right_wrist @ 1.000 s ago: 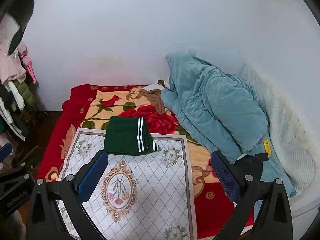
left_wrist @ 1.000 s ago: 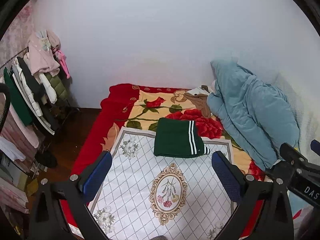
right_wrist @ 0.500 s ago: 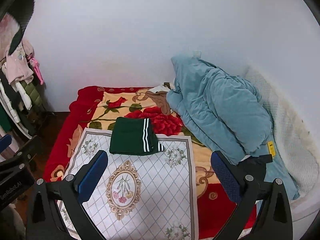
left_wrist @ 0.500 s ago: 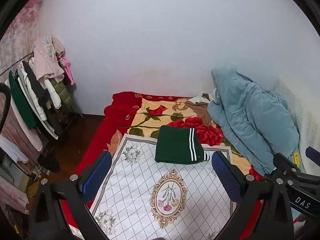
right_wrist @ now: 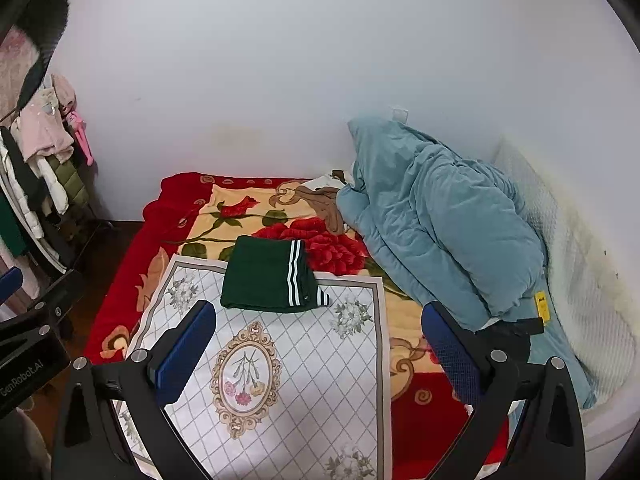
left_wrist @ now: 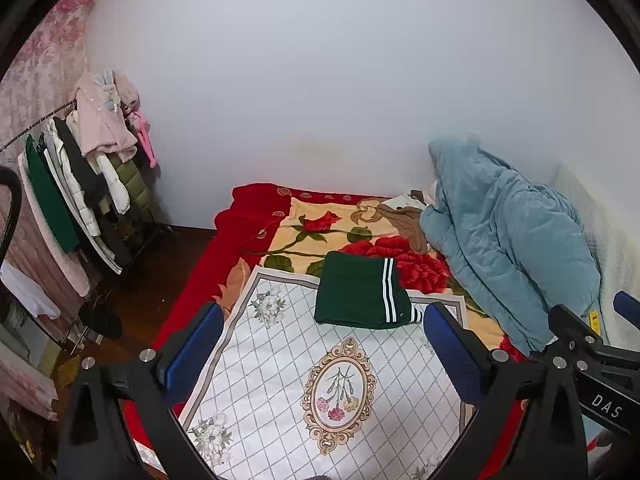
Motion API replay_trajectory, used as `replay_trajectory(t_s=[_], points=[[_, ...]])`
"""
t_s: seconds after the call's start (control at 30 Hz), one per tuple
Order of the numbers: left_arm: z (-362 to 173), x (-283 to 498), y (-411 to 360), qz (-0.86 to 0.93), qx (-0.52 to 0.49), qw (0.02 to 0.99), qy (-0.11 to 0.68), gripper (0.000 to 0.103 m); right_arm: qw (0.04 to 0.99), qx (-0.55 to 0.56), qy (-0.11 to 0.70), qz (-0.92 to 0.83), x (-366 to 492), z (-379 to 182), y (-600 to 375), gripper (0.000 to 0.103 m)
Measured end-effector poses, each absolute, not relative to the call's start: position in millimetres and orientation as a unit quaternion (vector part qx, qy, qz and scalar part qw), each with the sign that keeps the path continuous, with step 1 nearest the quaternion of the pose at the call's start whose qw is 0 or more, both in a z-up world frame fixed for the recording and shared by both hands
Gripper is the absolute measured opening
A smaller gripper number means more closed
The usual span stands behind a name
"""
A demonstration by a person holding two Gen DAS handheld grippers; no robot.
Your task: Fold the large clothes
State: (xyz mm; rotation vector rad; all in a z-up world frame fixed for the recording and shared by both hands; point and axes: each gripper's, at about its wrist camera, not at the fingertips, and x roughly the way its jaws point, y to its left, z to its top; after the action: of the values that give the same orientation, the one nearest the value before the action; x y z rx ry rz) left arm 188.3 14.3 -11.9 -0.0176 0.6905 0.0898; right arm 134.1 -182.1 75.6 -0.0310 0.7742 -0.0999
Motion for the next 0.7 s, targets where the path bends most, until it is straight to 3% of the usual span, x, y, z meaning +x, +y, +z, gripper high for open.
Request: replay_trajectory(t_s=[0.7], points=[[-9.5, 182.0, 15.8, 0.043, -0.010, 0.941, 0.337, 0.102, 0.927, -0.013, 0.372, -0.053, 120.7, 78.9, -181.5, 0.103]])
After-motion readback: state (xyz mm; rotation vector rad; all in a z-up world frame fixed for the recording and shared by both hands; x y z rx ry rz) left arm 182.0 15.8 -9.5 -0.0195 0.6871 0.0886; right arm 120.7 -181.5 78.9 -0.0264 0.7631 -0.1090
